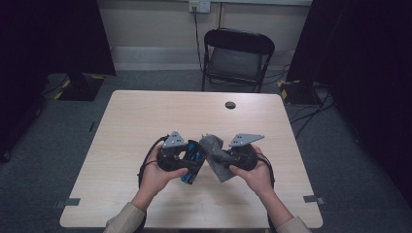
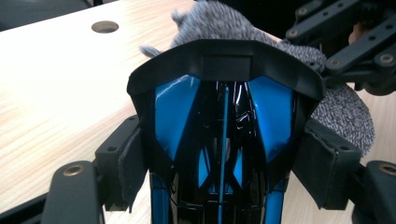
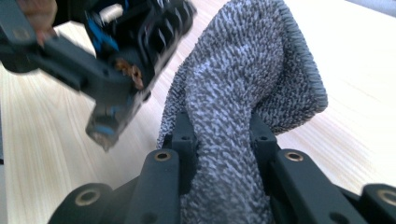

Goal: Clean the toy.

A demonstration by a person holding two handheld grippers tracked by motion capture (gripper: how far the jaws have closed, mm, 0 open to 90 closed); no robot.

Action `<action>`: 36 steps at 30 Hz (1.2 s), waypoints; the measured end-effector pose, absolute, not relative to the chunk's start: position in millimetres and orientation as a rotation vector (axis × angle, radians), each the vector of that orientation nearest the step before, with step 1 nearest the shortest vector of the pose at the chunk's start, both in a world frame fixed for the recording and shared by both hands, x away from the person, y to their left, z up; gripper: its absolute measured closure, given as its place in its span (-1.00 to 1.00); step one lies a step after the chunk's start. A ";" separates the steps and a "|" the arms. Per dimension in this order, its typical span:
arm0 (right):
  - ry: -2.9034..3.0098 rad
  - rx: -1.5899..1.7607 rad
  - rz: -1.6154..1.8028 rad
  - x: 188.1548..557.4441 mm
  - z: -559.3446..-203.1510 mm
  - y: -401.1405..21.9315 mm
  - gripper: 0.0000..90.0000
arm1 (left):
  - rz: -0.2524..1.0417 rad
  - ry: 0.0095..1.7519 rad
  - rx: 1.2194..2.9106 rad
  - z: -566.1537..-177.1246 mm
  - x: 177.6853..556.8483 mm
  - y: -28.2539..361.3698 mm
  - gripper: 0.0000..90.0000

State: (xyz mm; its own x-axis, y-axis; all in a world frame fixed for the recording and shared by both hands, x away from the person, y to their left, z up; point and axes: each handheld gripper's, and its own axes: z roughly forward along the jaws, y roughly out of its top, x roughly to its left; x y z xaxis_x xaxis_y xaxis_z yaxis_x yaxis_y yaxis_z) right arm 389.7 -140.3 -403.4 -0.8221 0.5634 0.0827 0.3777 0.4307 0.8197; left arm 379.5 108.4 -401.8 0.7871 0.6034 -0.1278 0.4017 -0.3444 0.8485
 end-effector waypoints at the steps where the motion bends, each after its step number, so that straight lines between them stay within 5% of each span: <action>1: 2.478 0.823 1.344 389.6 -402.9 -139.3 0.58 | 0.255 0.751 1.988 -402.9 379.2 107.5 -0.43; 36: 2.613 0.755 1.310 381.2 -433.4 -107.5 0.58 | 0.267 0.759 1.971 -396.5 384.3 104.1 -0.44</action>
State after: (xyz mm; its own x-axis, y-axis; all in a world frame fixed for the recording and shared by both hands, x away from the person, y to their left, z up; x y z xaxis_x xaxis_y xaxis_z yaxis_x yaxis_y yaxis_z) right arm 381.2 -107.5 -433.4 -0.8680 0.4841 0.1102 0.3779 0.5003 0.7790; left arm 384.3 104.1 -396.5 0.7817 0.6111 -0.1243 0.3982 -0.3357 0.8537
